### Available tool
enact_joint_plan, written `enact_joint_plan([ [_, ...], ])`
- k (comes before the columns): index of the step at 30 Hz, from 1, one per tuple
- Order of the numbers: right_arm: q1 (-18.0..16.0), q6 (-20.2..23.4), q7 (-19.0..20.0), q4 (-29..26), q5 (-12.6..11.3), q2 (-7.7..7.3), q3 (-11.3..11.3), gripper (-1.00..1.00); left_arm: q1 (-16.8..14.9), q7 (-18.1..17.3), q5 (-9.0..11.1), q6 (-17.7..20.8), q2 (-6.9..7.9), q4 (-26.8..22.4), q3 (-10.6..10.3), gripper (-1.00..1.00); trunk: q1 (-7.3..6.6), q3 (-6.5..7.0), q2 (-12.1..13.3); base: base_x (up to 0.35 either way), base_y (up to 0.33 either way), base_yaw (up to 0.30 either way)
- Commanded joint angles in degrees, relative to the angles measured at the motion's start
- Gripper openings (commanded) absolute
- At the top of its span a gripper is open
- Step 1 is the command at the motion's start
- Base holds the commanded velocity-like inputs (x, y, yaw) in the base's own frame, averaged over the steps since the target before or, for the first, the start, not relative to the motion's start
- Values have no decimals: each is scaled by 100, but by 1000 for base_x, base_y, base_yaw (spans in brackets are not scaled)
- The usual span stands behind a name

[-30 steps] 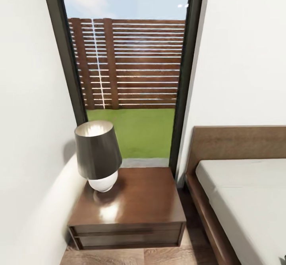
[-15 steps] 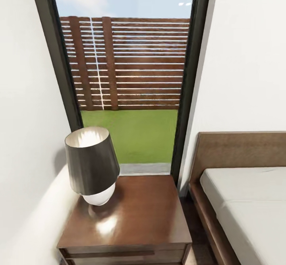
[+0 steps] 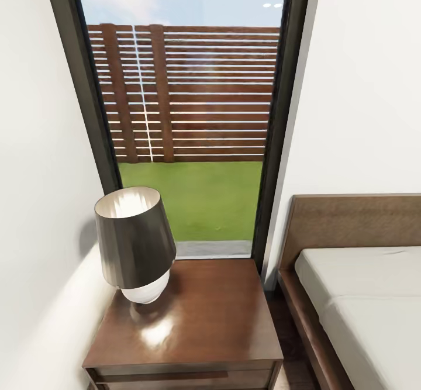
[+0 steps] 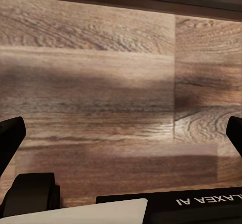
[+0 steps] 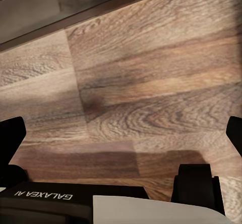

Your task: In the bedroom, move the book from the bed onto either nightstand, and place the two sandals side by side next to the bed.

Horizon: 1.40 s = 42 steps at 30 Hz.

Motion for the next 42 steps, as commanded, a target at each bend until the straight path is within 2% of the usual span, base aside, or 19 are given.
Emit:
enact_joint_plan([
  [1,-6,25,19,11,-14,-4,-41,100,-5,-19,61,-22,0,10,-46,100,-1,-5,-3,1,0,0],
  [9,-6,23,11,11,-28,-4,-41,100,-5,-24,63,-22,0,10,-46,100,-1,-5,-3,0,0,0],
  [42,-6,26,10,15,-38,5,-41,100,-5,-28,66,-22,7,10,-47,100,-726,587,1321,0,0,0],
])
